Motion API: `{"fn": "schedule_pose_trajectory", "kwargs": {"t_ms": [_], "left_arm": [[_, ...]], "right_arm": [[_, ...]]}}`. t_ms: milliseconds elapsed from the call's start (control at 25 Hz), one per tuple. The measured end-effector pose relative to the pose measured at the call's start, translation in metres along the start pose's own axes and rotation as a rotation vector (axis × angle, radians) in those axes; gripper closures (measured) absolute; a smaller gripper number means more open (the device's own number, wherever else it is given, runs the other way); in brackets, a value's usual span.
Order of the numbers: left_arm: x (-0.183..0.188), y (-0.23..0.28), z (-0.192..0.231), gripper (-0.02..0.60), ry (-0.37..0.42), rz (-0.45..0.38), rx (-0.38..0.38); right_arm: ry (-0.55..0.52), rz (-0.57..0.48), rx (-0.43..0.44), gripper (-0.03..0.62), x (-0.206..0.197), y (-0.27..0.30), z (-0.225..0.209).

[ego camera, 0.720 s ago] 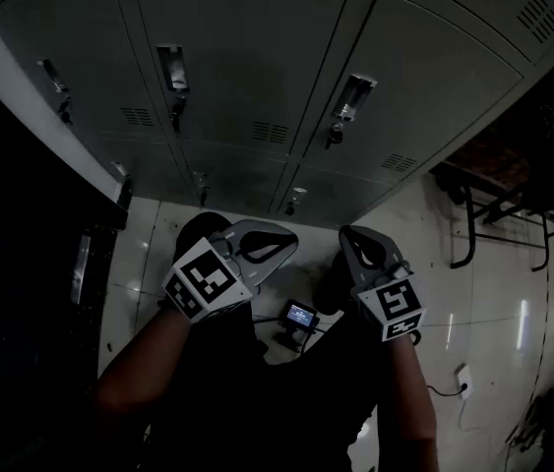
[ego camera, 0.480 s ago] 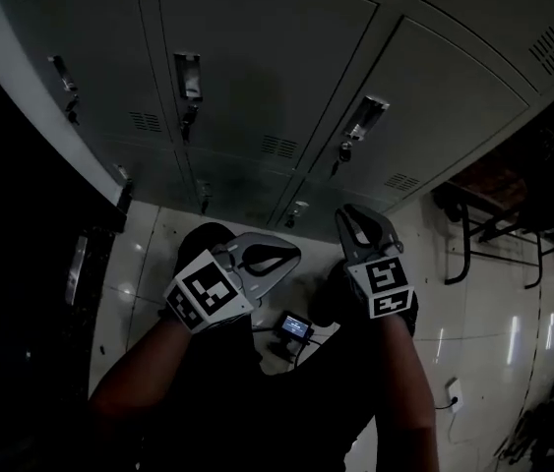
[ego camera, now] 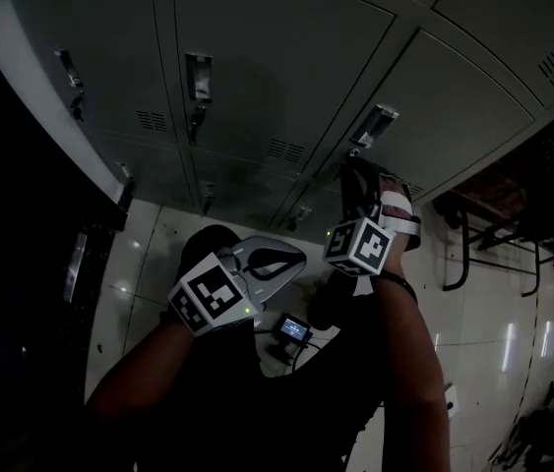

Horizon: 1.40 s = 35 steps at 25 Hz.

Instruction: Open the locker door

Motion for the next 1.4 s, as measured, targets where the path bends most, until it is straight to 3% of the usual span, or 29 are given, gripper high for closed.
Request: {"fn": "schedule_pose_trajectory", "kwargs": {"t_ms": [160, 360, 960, 1400], "left_arm": [[-0.001, 0.0, 0.0, 0.569, 0.0, 0.003, -0.001], [-0.003, 0.0, 0.001, 0.569, 0.003, 0.01, 0.005], [-0.007, 0.004, 0.0, 0.569, 0.017, 0.042, 0.009], [-0.01, 0.006, -0.001, 0.569, 0.026, 0.069, 0.01]], "right_arm": [[-0.138, 0.047, -0.062, 0.542, -0.001, 0.009, 0.005], [-0.176, 0.029, -0.11, 0.553, -0.002, -0.003, 0.011], [-0.135, -0.045, -0.096, 0.553, -0.032, -0.099, 0.039], [-0.099, 0.062, -0.11, 0.553, -0.094, -0.169, 0.051]]}}
Point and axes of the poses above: the fingertips, and each gripper's own axes: y forward along the fingers, z to its left, x out of its top, the point moved 3 cm from there along -y, backward along the fingers, and after that the axes turned 2 degrees about z, right-handed, at the moved point
